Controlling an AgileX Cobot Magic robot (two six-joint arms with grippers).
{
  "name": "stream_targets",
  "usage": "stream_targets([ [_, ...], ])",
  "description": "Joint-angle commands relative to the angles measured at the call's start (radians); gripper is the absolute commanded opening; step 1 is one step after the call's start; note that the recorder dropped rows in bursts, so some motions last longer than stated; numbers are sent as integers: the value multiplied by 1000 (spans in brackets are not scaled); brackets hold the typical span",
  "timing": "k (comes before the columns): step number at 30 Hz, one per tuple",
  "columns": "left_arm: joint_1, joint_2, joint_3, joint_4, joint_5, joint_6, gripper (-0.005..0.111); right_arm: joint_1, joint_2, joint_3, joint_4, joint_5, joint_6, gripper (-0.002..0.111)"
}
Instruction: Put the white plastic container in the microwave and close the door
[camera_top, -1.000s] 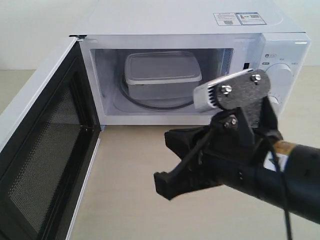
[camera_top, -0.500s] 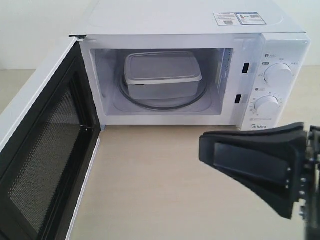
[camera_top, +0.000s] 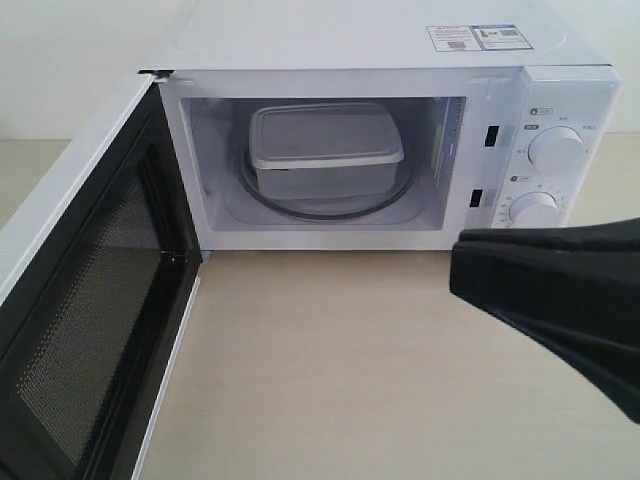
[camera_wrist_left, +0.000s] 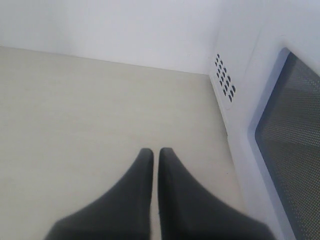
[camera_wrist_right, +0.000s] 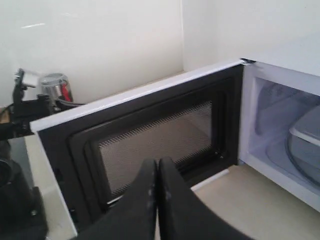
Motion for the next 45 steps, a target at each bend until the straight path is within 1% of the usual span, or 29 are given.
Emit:
stream_targets([
  [1,-9,-4,4,1,-1,-9,4,-197,-52,8,-10,130,-9,0],
  [2,-9,-4,4,1,-1,-9,4,-250,-66,10,-10,155,-9,0],
  [7,-9,-4,4,1,-1,-9,4,-598,-199,63,18,183,15,0],
  [10,-9,-4,4,1,-1,-9,4,-768,-297,110,18,179,21,0],
  [13,-9,-4,4,1,-1,-9,4,-893,-391,151,18,179,36,0],
  [16,-9,-4,4,1,-1,-9,4,-968,-466,194,18,181,41,0],
  [18,-9,-4,4,1,-1,-9,4,-988,-507,219,18,183,44,0],
  [22,-9,-4,4,1,-1,-9,4,-988,-574,277,18,177,44,0],
  [28,-9,-4,4,1,-1,-9,4,-988,-574,345,18,183,43,0],
  [39,-9,-4,4,1,-1,-9,4,-988,-574,357,15,251,64,0],
  [41,-9,-4,4,1,-1,-9,4,-988,-574,357,-7,251,57,0],
  [45,-9,-4,4,1,-1,-9,4,-988,-574,357,-114,261,61,0],
])
